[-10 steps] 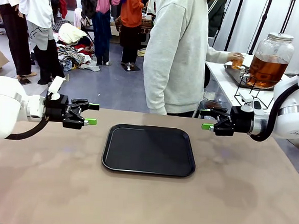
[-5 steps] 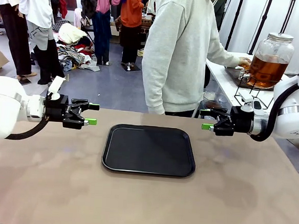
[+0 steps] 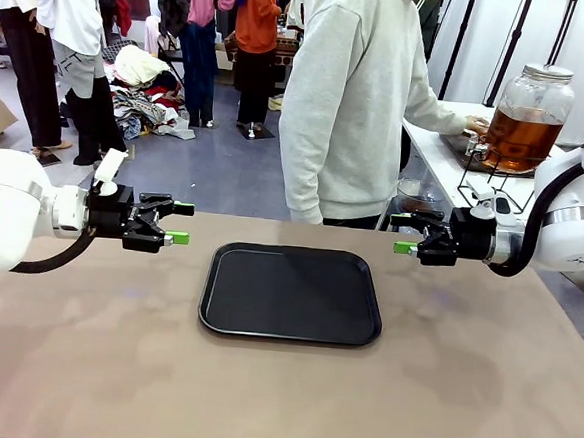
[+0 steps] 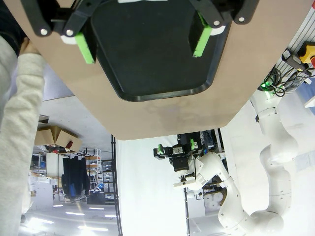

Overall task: Pour the drink into the iced cup.
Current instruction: Open the gripper to release the iced cup you were holding.

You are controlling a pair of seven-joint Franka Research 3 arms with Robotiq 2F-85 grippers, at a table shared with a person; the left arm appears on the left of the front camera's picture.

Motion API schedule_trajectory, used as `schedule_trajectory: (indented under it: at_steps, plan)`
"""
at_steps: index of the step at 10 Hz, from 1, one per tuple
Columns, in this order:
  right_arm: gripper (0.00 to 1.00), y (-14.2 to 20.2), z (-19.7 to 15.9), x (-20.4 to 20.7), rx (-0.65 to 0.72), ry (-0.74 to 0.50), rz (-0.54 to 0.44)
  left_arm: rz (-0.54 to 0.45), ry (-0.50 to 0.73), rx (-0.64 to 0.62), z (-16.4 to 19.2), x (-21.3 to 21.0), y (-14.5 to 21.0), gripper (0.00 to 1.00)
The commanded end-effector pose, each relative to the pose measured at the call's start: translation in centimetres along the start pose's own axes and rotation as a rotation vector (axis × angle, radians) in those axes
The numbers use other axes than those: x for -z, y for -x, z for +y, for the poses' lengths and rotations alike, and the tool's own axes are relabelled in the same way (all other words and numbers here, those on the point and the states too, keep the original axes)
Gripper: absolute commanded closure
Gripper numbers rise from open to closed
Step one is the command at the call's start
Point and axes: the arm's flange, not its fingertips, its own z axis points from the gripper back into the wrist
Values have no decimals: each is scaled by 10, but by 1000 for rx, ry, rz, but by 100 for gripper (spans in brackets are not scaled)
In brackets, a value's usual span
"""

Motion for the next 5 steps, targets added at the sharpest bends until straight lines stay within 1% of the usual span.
schedule_trajectory:
  at_steps: [1, 5]
  plan:
    - [0, -1, 0, 0, -3, 0, 0, -8, -7, 4, 0, 2, -1, 0]
    - [0, -1, 0, 0, -3, 0, 0, -8, -7, 4, 0, 2, -1, 0]
